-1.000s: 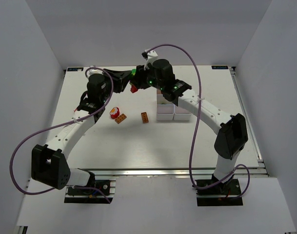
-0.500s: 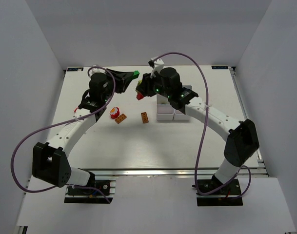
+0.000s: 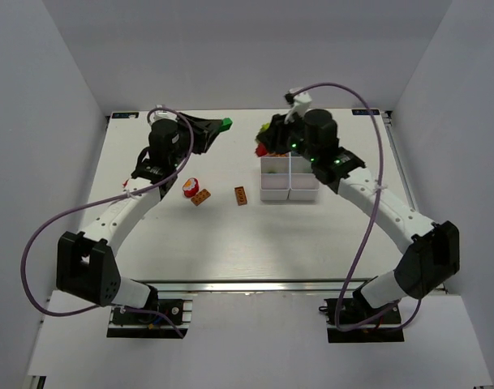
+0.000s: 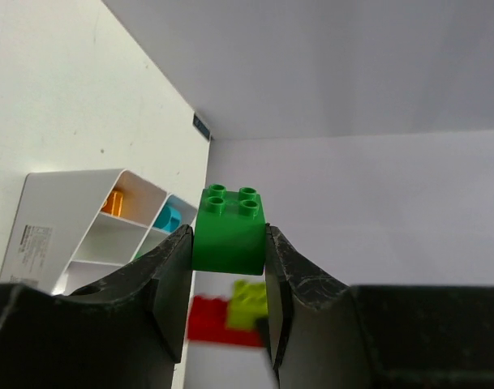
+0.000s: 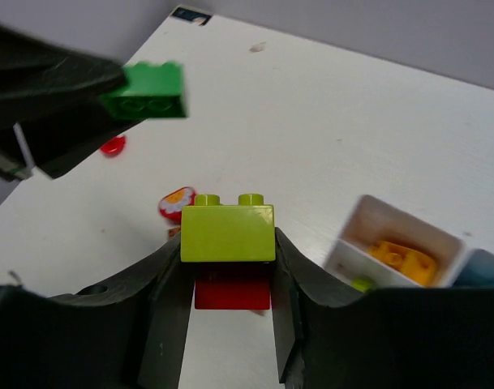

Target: Sort the legos into containers by color

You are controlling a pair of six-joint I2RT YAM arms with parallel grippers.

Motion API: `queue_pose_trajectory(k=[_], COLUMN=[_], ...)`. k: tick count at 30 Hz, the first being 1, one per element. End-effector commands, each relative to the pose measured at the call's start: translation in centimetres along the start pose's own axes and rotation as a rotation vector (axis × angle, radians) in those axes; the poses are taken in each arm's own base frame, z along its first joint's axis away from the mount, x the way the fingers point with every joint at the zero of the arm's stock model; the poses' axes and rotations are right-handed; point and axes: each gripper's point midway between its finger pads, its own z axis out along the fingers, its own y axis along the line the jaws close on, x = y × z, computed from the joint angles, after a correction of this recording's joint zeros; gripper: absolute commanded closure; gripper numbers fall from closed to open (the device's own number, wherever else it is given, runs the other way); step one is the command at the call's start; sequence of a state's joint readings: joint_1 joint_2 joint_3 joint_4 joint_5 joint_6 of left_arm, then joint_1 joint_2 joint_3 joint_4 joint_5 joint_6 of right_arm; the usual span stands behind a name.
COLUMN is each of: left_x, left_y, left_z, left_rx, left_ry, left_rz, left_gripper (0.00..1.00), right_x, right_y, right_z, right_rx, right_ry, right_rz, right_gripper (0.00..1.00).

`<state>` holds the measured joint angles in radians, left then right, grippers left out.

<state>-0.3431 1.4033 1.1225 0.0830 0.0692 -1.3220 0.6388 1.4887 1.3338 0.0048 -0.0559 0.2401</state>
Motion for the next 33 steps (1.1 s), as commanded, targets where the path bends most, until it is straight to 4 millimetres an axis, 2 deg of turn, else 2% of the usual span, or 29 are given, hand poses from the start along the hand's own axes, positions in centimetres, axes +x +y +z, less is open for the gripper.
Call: queue_pose_trajectory(k=[1,3,4,6,7,12,15,21,23,25,29,30,33], left_x=[2.1,4.0,4.9,7.6,8.9,15.4,18.3,22.4,22.9,23.8,24.2,24.5,25.0], left_y=[0.0,1.1,1.5,1.4,2.0,1.8,2.0,3.4,4.4,4.6,6.0,5.6,6.5], left_z=[0.2,0.4,0.5,0.5,1.2,2.6,4.2,7.2,7.9,8.9,10.4,11.0,11.5], left_rx=[0.023,0.018,0.018,0.044,0.039,0.067,0.059,-0.015,-0.064,-0.076,-0.150,-0.140,-0.196], left_ry=[0.102,0.181,0.214,0.321,0.363,0.558,0.617,0.671,0.664,0.659,0.612,0.607,0.599], left_rz=[0.063,0.072,0.090,0.101,0.115,0.157,0.173,0.242,0.280,0.313,0.371,0.395,0.446], left_gripper=[1.00,1.00,1.00,1.00,1.00,1.00,1.00,1.00,1.00,1.00,1.00,1.00,0.96], right_x=[-4.8,-5.7,-6.6,-7.2,-7.6,-7.9,-7.6,-7.1,-7.2,-7.0,-6.7,-6.6,-6.6], right_y=[-5.6,-7.8,-9.7,-11.5,-12.8,-15.7,-16.6,-17.1,-17.1,-17.1,-17.2,-17.2,-17.2], right_z=[-3.0,-4.1,-5.2,-6.3,-7.1,-9.2,-9.9,-10.8,-11.0,-11.0,-11.2,-11.3,-11.4], right_rx=[0.124,0.168,0.214,0.255,0.289,0.366,0.387,0.393,0.390,0.387,0.387,0.388,0.388], right_ry=[-0.124,-0.142,-0.163,-0.179,-0.192,-0.218,-0.225,-0.229,-0.236,-0.234,-0.232,-0.232,-0.235], right_rz=[-0.027,-0.027,-0.033,-0.037,-0.040,-0.013,0.017,0.044,0.053,0.062,0.075,0.079,0.086], right_gripper=[1.00,1.00,1.00,1.00,1.00,1.00,1.00,1.00,1.00,1.00,1.00,1.00,1.00])
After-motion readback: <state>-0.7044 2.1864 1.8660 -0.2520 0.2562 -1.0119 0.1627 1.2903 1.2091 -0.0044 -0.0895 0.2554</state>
